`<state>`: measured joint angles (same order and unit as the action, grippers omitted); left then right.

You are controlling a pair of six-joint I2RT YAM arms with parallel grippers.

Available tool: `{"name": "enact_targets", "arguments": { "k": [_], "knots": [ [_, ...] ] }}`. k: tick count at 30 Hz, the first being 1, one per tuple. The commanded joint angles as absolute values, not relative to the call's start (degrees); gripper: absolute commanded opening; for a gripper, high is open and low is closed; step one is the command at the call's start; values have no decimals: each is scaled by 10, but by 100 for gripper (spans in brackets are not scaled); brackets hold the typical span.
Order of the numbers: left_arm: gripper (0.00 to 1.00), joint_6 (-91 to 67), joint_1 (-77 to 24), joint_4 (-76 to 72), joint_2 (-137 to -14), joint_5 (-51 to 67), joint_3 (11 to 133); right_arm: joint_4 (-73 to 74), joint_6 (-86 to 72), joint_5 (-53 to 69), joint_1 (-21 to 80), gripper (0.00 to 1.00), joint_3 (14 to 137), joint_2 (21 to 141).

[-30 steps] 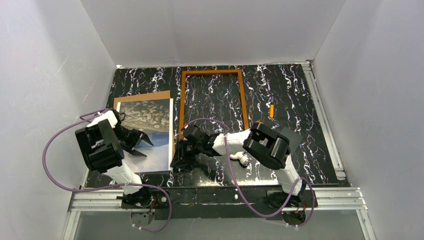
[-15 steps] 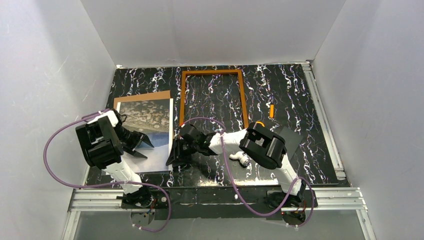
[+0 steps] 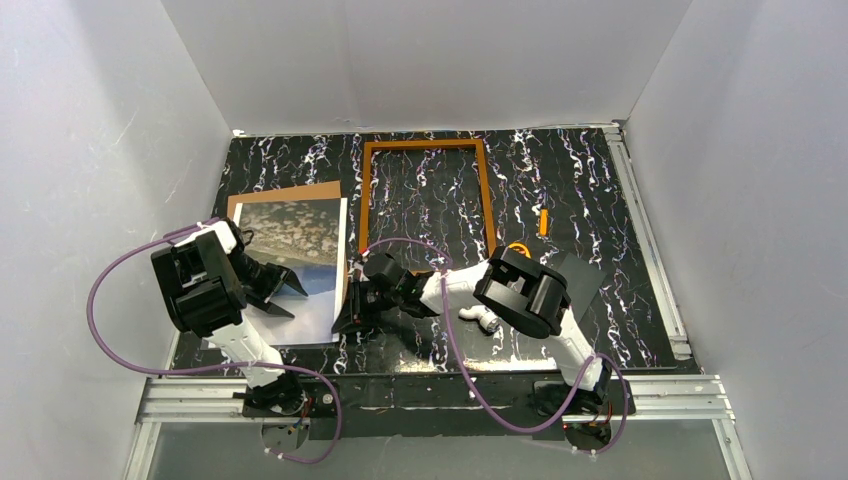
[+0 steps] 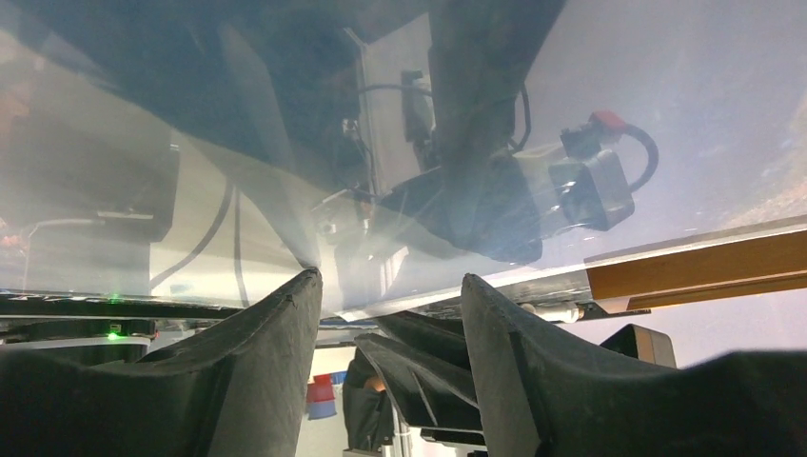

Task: Take the photo out of the frame

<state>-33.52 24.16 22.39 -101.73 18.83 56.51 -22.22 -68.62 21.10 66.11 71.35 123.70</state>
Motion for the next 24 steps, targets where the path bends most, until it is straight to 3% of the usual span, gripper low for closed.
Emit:
{"name": "enact_targets", "arguments": {
  "k": [1, 8, 16, 24],
  "knots": [
    [54, -337, 241, 298, -1020, 183, 557, -307, -691, 229, 661, 25, 699, 1229],
    [54, -333, 241, 298, -1015, 183, 559, -328, -691, 241, 656, 1, 698, 1236],
    [59, -287, 224, 277, -943, 229, 560, -340, -669, 267, 641, 1, 670, 1200],
    [59, -304, 199, 265, -897, 292, 572, -274, -544, 293, 595, 1, 638, 1112]
  ]
}}
